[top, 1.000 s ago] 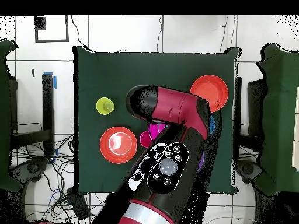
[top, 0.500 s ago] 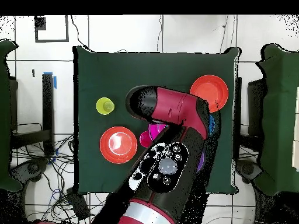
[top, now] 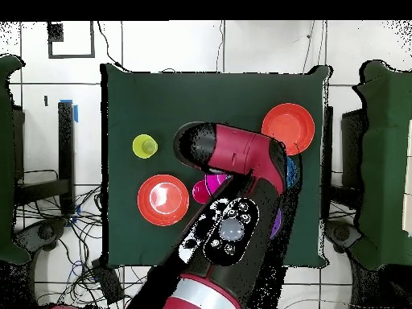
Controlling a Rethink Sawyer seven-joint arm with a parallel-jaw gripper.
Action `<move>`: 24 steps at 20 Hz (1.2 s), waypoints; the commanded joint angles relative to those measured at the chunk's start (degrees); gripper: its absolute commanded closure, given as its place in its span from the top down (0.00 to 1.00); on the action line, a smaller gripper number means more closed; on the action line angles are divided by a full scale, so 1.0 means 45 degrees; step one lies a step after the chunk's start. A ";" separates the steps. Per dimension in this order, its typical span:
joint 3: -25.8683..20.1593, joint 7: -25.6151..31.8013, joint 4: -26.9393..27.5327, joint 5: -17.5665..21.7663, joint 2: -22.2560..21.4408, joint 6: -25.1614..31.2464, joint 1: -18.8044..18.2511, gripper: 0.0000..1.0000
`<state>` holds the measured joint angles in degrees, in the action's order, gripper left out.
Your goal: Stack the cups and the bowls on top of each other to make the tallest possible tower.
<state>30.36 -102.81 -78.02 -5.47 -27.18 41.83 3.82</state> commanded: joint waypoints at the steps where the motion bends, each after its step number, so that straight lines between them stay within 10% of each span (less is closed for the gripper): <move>1: -0.1842 -0.0982 -0.1105 0.0454 0.0384 -0.0800 0.0012 0.00; 24: -0.2137 -0.1280 -0.1538 0.0359 0.0655 -0.1628 0.0105 0.00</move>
<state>28.80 -102.81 -81.50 -5.48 -27.10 37.47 3.91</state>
